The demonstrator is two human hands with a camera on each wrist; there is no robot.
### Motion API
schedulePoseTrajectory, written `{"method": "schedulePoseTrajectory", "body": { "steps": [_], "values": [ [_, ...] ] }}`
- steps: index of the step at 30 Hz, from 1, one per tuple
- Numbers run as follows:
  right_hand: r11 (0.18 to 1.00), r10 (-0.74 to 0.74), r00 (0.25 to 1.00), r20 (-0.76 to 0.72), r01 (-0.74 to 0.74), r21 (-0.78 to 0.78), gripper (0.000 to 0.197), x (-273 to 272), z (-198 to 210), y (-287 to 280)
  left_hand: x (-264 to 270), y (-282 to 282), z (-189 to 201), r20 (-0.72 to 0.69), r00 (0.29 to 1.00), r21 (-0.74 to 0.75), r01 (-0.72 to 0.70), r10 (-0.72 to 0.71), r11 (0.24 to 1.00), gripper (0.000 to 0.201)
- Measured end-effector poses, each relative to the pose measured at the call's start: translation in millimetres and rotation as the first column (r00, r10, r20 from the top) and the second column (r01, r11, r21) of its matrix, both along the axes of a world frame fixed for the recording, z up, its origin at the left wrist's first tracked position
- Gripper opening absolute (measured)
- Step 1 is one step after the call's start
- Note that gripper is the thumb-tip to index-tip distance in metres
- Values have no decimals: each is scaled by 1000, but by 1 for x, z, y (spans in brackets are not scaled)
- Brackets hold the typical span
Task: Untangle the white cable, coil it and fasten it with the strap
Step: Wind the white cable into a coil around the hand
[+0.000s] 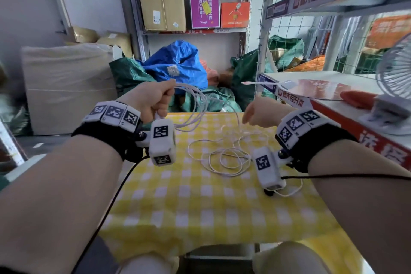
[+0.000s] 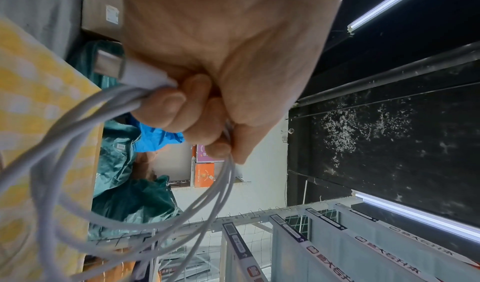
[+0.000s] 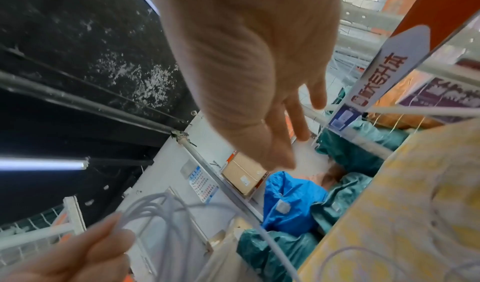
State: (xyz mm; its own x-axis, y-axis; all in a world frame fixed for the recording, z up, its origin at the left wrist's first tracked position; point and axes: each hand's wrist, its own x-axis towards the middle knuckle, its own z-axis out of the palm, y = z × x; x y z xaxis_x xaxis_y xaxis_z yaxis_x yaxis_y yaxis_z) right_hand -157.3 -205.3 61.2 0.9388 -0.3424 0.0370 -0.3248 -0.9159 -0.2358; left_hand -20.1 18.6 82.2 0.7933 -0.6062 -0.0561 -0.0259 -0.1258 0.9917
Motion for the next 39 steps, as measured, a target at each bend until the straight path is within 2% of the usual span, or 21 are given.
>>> {"method": "schedulePoseTrajectory", "body": {
  "steps": [2, 3, 5, 7, 9, 11, 13, 18, 21, 24, 26, 28, 30, 32, 35, 39],
  "values": [
    [999, 27, 1000, 15, -27, 31, 44, 3, 3, 6, -4, 0, 1, 8, 999, 20, 48, -48, 999, 44],
    [987, 62, 995, 78, -72, 146, 51, 4, 6, 12, -8, -1, 2, 12, 997, 33, 76, -76, 997, 44],
    [875, 111, 968, 225, -202, 440, 53, 5, 13, 31, -15, -4, 4, 27, 991, 59, 131, -133, 990, 43],
    [718, 126, 930, 346, -326, 614, 47, 7, 18, 49, -22, -7, 5, 54, 981, 72, 181, -185, 981, 40],
    [628, 160, 902, 402, -407, 663, 41, 11, 19, 60, -28, -9, 6, 60, 969, 56, 235, -238, 970, 38],
    [584, 159, 896, 414, -424, 693, 18, 13, 17, 66, -32, -8, 7, 46, 957, 8, 287, -287, 958, 38],
    [536, 124, 901, 415, -413, 736, 8, 13, 14, 65, -34, -6, 8, 40, 951, -62, 309, -307, 949, 38],
    [233, 9, 876, 482, -471, 851, 21, 12, 12, 60, -33, 0, 3, -2, 960, -243, 270, -279, 932, 38],
    [131, -56, 873, 485, -475, 870, 32, 13, 14, 63, -35, 0, 0, -24, 958, -246, 272, -286, 930, 36],
    [148, -85, 873, 480, -465, 873, 44, 15, 17, 63, -36, 5, 1, -76, 934, -213, 327, -349, 921, 30],
    [222, -89, 880, 467, -439, 870, 45, 16, 18, 64, -37, 8, 3, -106, 917, -168, 365, -385, 916, 29],
    [390, -44, 888, 457, -406, 827, 39, 17, 17, 67, -39, 5, 5, -106, 913, -77, 389, -395, 918, 32],
    [572, 25, 886, 463, -392, 720, 34, 18, 16, 73, -43, 0, 6, -55, 923, 45, 383, -381, 923, 35],
    [653, 64, 876, 479, -399, 644, 31, 19, 16, 78, -44, -4, 6, -9, 922, 109, 385, -386, 917, 39],
    [637, 45, 859, 510, -418, 648, 32, 17, 17, 78, -41, -6, 4, 12, 914, 49, 405, -406, 913, 38],
    [530, -29, 875, 483, -397, 750, 38, 13, 15, 71, -32, -5, 1, -23, 945, -135, 320, -326, 938, 38]
  ]
}}
